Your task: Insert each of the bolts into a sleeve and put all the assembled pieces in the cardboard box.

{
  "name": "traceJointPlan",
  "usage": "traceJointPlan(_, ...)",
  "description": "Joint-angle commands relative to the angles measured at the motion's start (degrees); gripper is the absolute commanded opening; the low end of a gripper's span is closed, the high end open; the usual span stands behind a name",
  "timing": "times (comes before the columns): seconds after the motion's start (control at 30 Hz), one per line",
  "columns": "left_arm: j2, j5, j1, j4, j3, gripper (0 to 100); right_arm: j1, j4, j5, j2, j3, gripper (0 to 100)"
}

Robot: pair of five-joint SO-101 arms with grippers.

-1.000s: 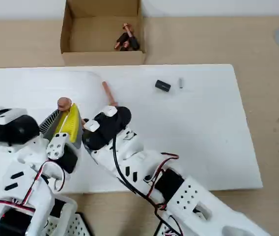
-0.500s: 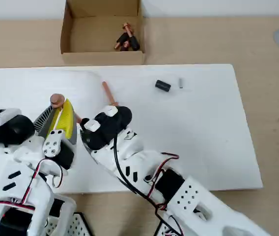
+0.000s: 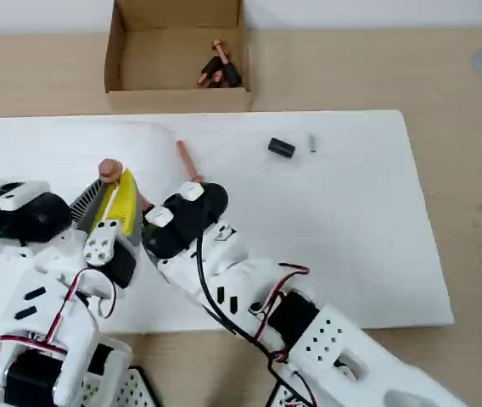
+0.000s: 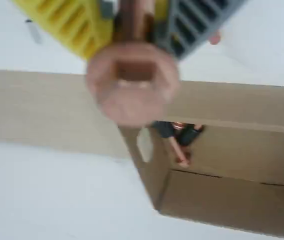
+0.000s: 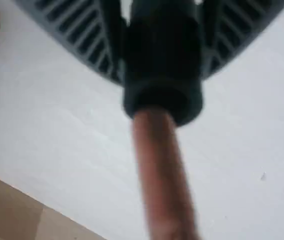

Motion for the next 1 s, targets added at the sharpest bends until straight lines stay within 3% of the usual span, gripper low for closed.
traceJointPlan(0.0,0.57,0.0,2.2,-1.05,0.18,0,-0.66,-1.67,0.18,-1.63,-4.0,0.9)
traceJointPlan(0.3,0.31,-0.53,3.25,5.71,-0.35,0,-0.4,-1.67,0.18,-1.63,-4.0,0.9)
traceJointPlan(0.43,0.31,-4.48,2.46,5.8,-0.35,0,-0.4,-1.67,0.18,-1.63,-4.18,0.9)
traceJointPlan(0.7,0.31,-4.48,0.62,6.07,-0.35,1,-0.4,-1.67,0.18,-1.63,-4.26,0.9)
traceJointPlan(0.83,0.57,-1.14,-0.88,6.59,-0.35,13,-0.4,-1.67,0.35,-1.63,-4.18,0.9)
traceJointPlan(0.97,1.54,2.73,-2.99,9.05,-1.76,16,-0.4,-1.67,0.35,-1.63,-4.18,0.9)
